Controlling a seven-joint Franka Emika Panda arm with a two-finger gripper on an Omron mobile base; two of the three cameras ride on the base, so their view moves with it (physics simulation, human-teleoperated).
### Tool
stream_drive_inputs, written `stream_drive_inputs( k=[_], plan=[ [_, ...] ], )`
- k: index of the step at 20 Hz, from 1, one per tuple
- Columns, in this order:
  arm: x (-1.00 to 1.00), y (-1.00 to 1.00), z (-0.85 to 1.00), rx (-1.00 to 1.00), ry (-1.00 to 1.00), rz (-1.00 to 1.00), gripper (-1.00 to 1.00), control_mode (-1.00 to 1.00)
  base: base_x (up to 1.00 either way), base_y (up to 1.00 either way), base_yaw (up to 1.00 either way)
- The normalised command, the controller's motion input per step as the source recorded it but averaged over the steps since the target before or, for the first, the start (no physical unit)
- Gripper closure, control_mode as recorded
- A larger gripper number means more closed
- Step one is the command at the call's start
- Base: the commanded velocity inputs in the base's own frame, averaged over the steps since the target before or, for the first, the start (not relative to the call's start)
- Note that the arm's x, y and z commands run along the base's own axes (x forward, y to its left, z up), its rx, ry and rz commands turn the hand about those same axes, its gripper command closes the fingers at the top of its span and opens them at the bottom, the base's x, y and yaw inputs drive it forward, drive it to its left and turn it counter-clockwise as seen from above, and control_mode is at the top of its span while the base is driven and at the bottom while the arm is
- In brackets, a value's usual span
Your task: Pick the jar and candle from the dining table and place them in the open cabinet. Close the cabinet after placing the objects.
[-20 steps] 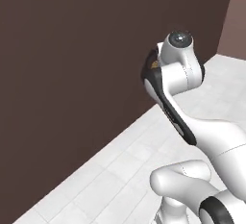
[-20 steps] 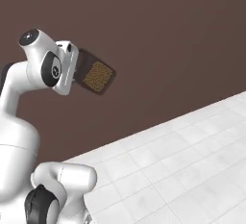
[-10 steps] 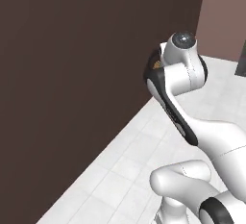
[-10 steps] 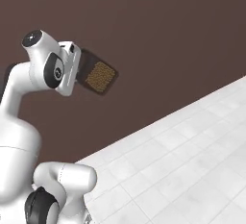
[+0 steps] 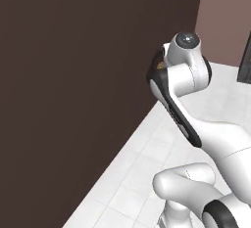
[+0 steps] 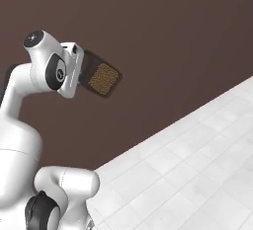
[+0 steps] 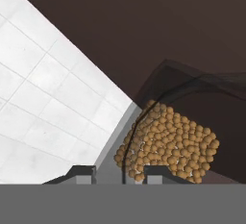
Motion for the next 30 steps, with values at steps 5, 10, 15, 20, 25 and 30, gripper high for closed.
stream_drive_inputs(
  k=[5,10,15,20,25,30],
  plan=[
    [0.00,0.00,0.00,0.00,0.00,0.00,1.00,1.00,1.00,-0.20,-0.24],
    [0.00,0.00,0.00,0.00,0.00,0.00,1.00,1.00,1.00,-0.13,-0.27],
    [0.00,0.00,0.00,0.00,0.00,0.00,1.00,1.00,1.00,-0.03,-0.31],
    [0.00,0.00,0.00,0.00,0.00,0.00,1.00,1.00,1.00,0.00,-0.33],
    [0.00,0.00,0.00,0.00,0.00,0.00,1.00,1.00,1.00,-0.06,-0.35],
    [0.00,0.00,0.00,0.00,0.00,0.00,1.00,1.00,0.95,0.00,-0.38]
  ],
)
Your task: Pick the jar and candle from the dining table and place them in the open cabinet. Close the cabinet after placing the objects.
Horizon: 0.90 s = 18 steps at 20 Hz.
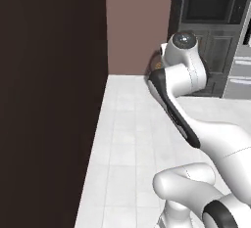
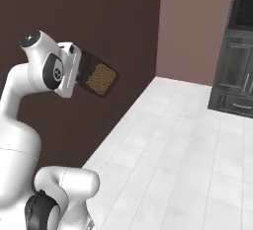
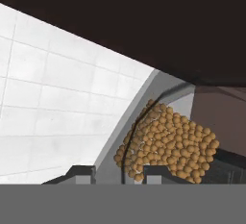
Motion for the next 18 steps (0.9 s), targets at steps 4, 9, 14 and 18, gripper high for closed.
stream_drive_inputs(
  k=[4,9,14,18],
  plan=[
    [0.00,0.00,0.00,0.00,0.00,0.00,1.00,1.00,0.97,0.00,-0.41],
    [0.00,0.00,0.00,0.00,0.00,0.00,1.00,1.00,1.00,0.00,-0.41],
    [0.00,0.00,0.00,0.00,0.00,0.00,1.00,1.00,1.00,0.00,-0.38],
    [0.00,0.00,0.00,0.00,0.00,0.00,1.00,1.00,1.00,0.00,-0.37]
  ],
)
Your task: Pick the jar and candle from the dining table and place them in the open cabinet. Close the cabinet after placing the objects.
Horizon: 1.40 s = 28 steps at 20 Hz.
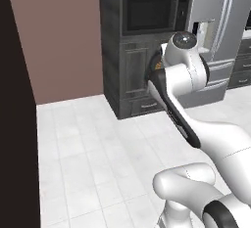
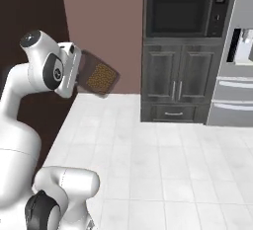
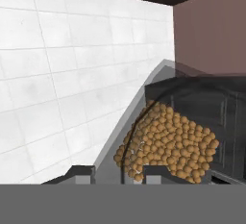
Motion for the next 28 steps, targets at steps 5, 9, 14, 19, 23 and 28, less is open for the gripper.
stream_drive_inputs(
  k=[5,9,14,19,23,28],
  plan=[
    [0.00,0.00,0.00,0.00,0.00,0.00,1.00,1.00,1.00,0.00,-0.37],
    [0.00,0.00,0.00,0.00,0.00,0.00,1.00,1.00,1.00,-0.11,-0.34],
    [0.00,0.00,0.00,0.00,0.00,0.00,1.00,1.00,1.00,-0.47,-0.28],
    [0.00,0.00,0.00,0.00,0.00,0.00,1.00,1.00,1.00,-0.59,-0.28],
    [0.00,0.00,0.00,0.00,0.00,0.00,1.00,1.00,0.97,-0.71,-0.30],
    [0.00,0.00,0.00,0.00,0.00,0.00,1.00,1.00,0.75,-0.88,-0.36]
  ],
)
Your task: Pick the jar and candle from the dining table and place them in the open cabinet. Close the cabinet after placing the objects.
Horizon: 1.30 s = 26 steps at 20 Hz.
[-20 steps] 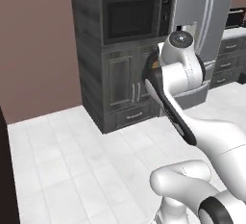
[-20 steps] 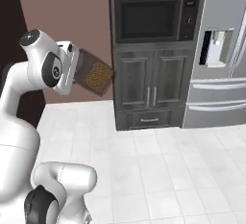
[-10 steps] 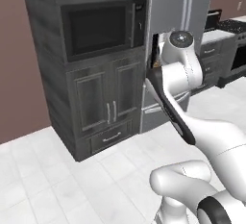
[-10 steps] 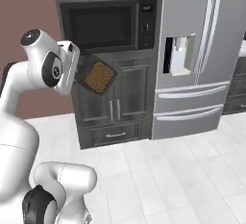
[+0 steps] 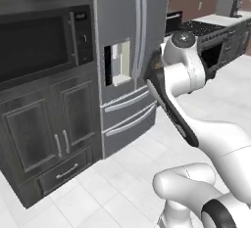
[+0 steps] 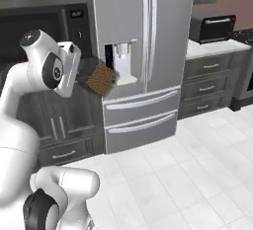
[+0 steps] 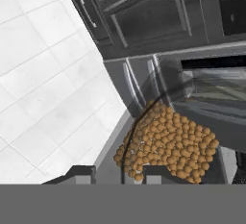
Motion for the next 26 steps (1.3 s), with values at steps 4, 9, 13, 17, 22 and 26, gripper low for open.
stream_drive_inputs(
  k=[4,9,13,17,22,26],
  plan=[
    [0.00,0.00,0.00,0.00,0.00,0.00,1.00,1.00,0.71,-0.86,-0.37],
    [0.00,0.00,0.00,0.00,0.00,0.00,1.00,1.00,0.86,-0.60,-0.34],
    [0.00,0.00,0.00,0.00,0.00,0.00,1.00,1.00,1.00,-0.23,-0.30],
    [0.00,0.00,0.00,0.00,0.00,0.00,1.00,1.00,1.00,-0.02,-0.27],
    [0.00,0.00,0.00,0.00,0.00,0.00,1.00,1.00,1.00,-0.04,-0.22],
    [0.00,0.00,0.00,0.00,0.00,0.00,1.00,1.00,1.00,-0.13,-0.19]
  ],
)
